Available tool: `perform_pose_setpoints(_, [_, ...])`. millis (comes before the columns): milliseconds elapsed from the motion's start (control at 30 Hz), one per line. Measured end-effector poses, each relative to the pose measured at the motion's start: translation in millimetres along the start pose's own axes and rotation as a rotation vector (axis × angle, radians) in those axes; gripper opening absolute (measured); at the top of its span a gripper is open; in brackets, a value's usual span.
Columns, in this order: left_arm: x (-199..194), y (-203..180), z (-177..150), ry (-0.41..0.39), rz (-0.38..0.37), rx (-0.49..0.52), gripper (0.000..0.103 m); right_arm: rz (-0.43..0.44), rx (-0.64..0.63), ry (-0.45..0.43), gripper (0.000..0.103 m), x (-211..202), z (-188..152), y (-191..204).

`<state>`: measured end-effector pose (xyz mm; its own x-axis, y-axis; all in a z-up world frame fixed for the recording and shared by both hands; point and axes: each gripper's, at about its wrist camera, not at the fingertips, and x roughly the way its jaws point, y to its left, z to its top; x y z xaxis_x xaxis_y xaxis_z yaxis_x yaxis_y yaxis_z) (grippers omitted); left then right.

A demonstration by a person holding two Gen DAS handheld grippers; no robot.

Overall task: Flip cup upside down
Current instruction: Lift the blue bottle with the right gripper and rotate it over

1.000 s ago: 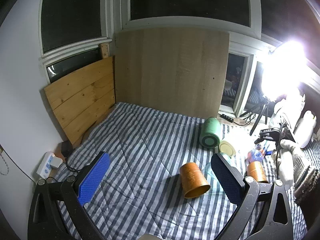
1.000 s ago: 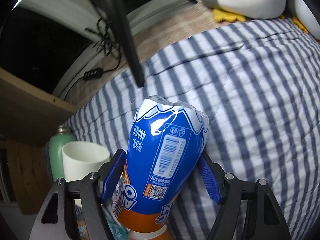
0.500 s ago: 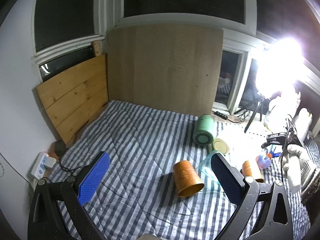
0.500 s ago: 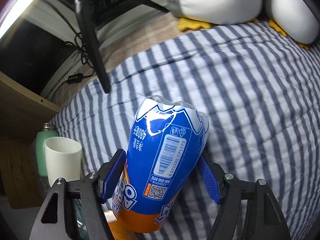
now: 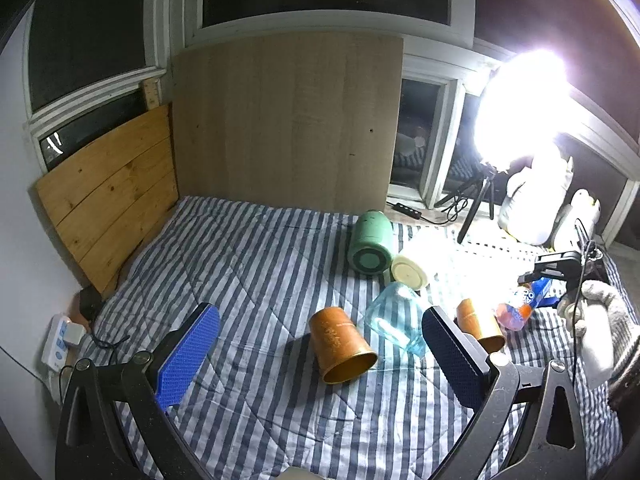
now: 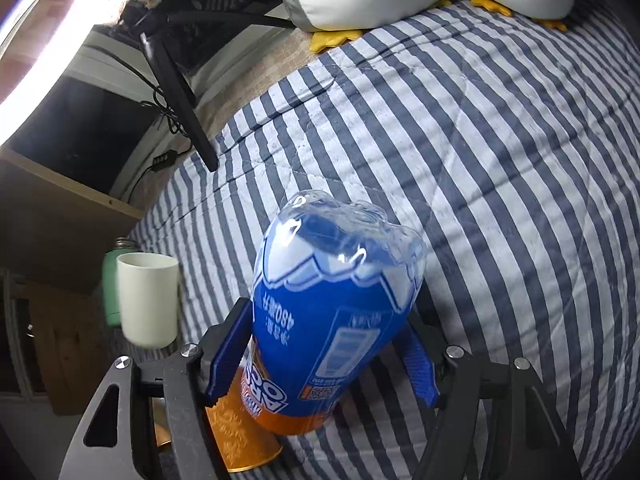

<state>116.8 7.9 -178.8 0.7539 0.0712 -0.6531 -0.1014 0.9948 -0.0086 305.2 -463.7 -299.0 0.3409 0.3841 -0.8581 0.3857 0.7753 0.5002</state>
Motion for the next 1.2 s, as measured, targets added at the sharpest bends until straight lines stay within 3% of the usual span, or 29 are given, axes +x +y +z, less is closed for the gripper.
perform_pose_setpoints(333, [-1.9,-8.5,-6.3,0.004,-0.031,0.016,0.102,0.176,0.212,0.042,0.065,-39.4,-17.4,-93.7])
perform_pose_setpoints(567, [0.8,-29.1,-10.3,0.012,-0.068,0.055,0.102,0.243,0.289,0.084,0.065,-54.7,-60.2,-155.3])
perform_pose_setpoints(600, [1.0,-32.6,-10.8,0.013,-0.073,0.060,0.102,0.142,0.367,0.016,0.065,-55.0,-68.4,-158.6])
perform_pose_setpoints(967, [0.0,-53.0,-20.6,0.026,-0.112,0.107,0.102,0.245,0.394,0.031,0.064,-88.1,-134.9,-175.0])
perform_pose_setpoints(1200, [-2.2,-54.7,-25.2,0.028,-0.128,0.122,0.102,0.245,0.359,0.023,0.064,-80.2,-186.4,-161.0])
